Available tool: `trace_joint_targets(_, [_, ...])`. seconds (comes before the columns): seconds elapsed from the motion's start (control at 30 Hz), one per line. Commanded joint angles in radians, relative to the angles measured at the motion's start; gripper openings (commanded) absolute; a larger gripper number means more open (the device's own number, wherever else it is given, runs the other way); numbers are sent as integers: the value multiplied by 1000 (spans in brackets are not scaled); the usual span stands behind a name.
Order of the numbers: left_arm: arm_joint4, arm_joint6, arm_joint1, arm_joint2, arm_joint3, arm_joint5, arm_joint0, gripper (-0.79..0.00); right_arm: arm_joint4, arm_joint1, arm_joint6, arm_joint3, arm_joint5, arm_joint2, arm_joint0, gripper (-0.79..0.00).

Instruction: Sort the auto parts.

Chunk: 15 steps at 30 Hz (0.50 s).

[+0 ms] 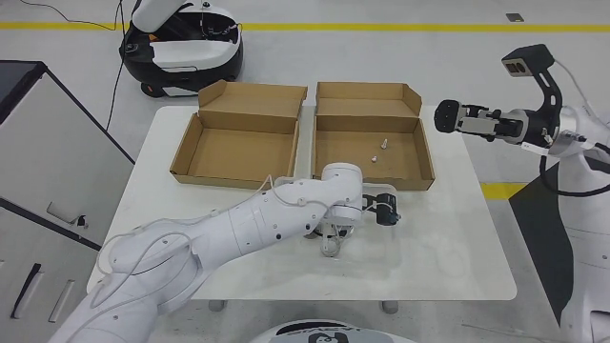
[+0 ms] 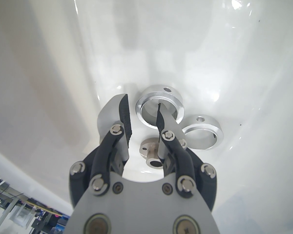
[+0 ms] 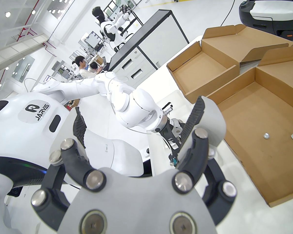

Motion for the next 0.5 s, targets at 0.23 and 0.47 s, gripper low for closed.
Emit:
trace_joint_targets(0.23, [-29,20,-2,-17,27,-19,10,-468,0,0,0,0,0,0,0,0])
trace_joint_targets(0.47, [-25,20,-2,-30,34,-13,16,-480,0,0,0,0,0,0,0,0])
